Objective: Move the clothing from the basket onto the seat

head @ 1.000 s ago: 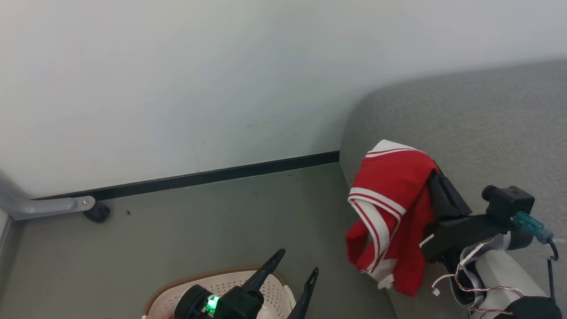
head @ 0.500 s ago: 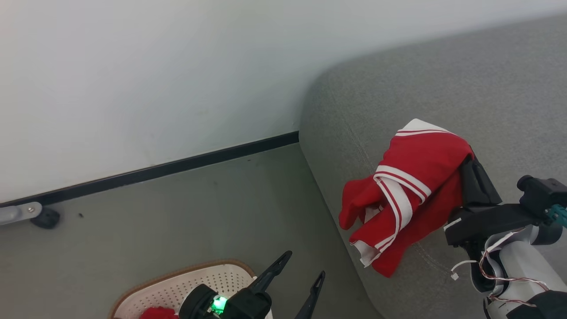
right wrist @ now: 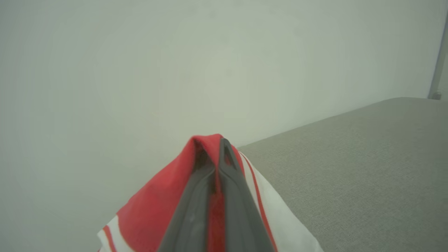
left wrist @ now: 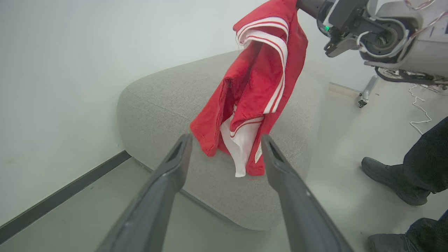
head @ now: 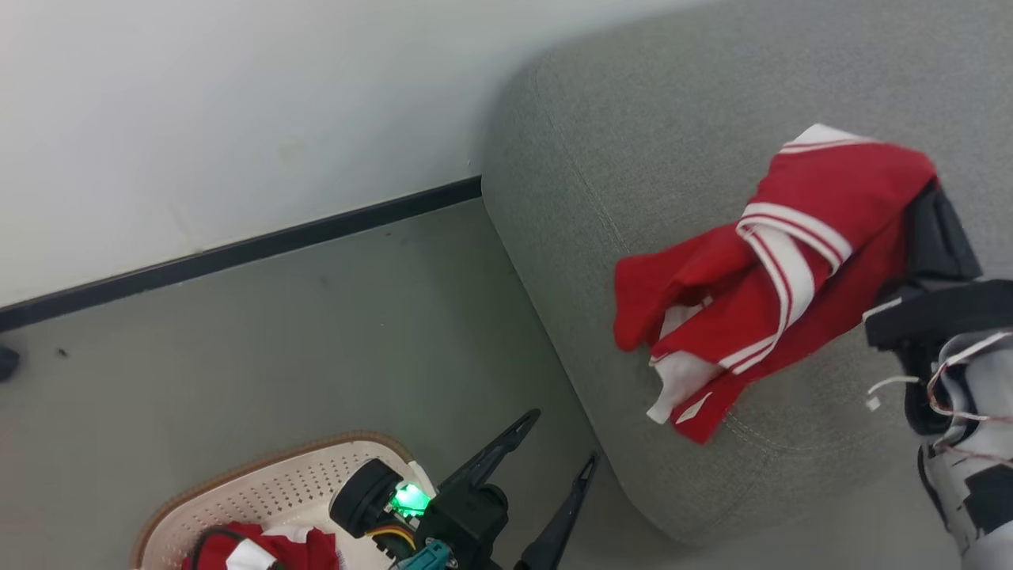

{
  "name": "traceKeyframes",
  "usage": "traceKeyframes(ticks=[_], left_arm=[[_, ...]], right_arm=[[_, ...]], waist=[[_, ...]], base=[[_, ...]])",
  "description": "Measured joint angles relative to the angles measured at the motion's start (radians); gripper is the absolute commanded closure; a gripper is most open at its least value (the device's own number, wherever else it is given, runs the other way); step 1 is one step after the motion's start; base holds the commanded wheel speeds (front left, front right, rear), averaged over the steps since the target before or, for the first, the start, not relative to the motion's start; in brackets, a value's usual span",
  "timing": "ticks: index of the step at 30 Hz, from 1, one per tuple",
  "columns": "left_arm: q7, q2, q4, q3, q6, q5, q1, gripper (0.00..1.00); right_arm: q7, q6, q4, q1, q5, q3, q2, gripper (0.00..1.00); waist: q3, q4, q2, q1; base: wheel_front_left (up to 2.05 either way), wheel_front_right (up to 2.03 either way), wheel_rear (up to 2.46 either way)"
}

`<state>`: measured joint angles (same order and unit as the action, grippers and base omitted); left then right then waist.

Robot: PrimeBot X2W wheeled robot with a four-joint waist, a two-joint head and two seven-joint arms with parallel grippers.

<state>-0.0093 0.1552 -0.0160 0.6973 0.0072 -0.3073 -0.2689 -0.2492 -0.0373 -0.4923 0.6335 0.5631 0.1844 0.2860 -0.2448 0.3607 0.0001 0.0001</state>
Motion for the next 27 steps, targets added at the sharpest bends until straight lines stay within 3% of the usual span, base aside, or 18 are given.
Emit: traceKeyframes(ticks=[9,17,27], left_arm=[[0.018,-0.003,0.004,0.02,-0.021,0.014,-0.061,0.0],[0.025,-0.029,-0.007,0.041,-0.044,0.02,-0.11,0.0],[0.024,-0.034,-0.01,0.046,-0.051,0.028,-0.139,0.0]], right_arm=[[0.0,-0.007,-0.066,0.242,-0.004,-0.065,0.063,1.0],[-0.003,-0.007,-0.162,0.426,-0.01,-0.118,0.131,1.0],[-0.007,-0.007,-0.289,0.461,-0.039,-0.12,0.137,1.0]], waist=[[-0.082,-0.001,0.0,0.0],[-0.129,-0.041,0.0,-0.0001],[-0.182,-0.09,0.0,0.0]], base=[[0.0,0.0,0.0],[0.0,0.0,0.0],[0.0,0.0,0.0]])
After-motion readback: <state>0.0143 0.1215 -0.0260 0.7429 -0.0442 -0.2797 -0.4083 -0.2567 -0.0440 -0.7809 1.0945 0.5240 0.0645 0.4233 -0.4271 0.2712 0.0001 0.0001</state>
